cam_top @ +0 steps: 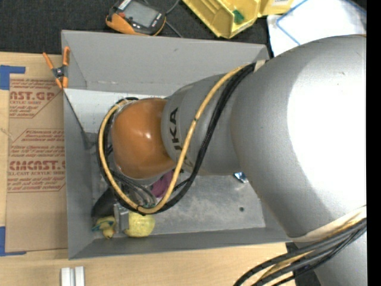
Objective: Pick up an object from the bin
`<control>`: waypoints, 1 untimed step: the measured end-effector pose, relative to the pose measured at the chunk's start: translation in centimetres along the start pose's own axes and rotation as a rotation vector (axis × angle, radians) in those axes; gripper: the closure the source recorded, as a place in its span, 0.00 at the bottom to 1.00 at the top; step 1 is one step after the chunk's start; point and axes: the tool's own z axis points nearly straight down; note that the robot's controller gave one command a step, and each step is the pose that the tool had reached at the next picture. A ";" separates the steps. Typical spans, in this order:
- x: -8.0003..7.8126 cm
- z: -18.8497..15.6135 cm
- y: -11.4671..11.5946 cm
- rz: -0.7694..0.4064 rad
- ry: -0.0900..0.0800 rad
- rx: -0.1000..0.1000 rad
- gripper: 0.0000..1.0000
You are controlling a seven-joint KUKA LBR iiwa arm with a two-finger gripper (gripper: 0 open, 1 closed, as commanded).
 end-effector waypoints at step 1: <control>0.3 -4.0 0.5 -0.018 -0.009 -0.002 0.00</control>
Offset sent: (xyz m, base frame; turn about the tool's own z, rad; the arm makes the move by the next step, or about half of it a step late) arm 0.0119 -0.0025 0.0032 -0.3649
